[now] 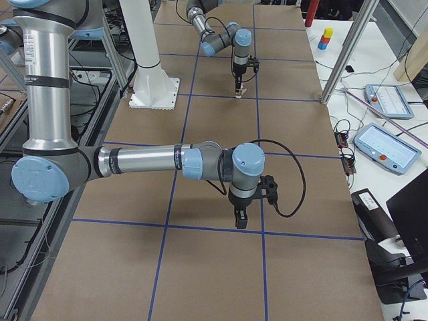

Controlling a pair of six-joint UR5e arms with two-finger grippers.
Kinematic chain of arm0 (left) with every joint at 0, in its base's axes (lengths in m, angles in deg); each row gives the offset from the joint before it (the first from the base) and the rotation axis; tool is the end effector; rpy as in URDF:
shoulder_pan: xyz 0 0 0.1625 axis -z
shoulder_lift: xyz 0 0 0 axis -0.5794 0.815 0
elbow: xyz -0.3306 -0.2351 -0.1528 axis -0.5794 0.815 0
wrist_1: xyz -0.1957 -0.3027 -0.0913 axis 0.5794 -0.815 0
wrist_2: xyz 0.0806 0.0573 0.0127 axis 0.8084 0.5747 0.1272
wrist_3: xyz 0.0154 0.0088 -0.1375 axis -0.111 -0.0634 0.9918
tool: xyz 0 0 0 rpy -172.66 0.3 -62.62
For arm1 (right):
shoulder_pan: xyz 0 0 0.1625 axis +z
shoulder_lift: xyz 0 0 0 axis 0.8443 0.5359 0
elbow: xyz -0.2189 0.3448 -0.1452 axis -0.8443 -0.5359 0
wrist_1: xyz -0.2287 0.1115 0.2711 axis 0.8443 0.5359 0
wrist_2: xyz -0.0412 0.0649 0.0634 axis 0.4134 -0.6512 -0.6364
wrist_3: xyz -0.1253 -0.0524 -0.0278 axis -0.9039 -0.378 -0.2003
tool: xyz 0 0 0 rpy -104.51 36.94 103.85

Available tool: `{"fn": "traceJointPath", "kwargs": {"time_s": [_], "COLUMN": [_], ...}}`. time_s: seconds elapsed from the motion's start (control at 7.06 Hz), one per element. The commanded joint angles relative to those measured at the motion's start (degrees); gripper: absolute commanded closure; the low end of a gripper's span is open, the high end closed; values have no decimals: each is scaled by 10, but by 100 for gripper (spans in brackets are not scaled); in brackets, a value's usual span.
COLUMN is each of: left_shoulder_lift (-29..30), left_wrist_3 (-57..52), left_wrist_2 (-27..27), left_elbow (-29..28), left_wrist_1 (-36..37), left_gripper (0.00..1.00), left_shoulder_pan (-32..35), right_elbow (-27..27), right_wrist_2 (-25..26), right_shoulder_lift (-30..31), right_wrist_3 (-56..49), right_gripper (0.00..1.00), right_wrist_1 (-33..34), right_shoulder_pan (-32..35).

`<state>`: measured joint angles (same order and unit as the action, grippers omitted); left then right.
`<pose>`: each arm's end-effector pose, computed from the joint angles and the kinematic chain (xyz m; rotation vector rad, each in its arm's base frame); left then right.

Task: Assemble PPR valve and pipe with both arms
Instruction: 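Lower the valve upright at the table center and open the left gripper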

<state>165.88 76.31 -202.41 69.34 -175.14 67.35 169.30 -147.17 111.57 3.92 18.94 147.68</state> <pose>0.6219 -0.4807 0.2118 -0.0088 0.8340 -0.0167 0.0411 -0.4281 0.6613 0.0381 -0.7347 -0.1226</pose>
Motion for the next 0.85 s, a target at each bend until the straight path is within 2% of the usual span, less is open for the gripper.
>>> {"fn": "traceJointPath", "kwargs": {"time_s": [0.0, 0.42, 0.71], "left_shoulder_lift": [0, 0, -2], "left_wrist_3": [0, -1, -1], "left_wrist_2": [0, 0, -18], "left_elbow": [-2, 1, 44], "left_wrist_1": [-9, -10, 2], "left_gripper": [52, 2, 1], "left_shoulder_pan": [0, 0, 35], "right_elbow": [0, -2, -4], "right_wrist_2": [-1, -1, -1], "right_shoulder_lift": [0, 0, -2], "right_wrist_3": [0, 0, -1], "right_gripper": [0, 0, 0], "right_wrist_1": [0, 0, -1], "right_shoulder_pan": [0, 0, -2]}}
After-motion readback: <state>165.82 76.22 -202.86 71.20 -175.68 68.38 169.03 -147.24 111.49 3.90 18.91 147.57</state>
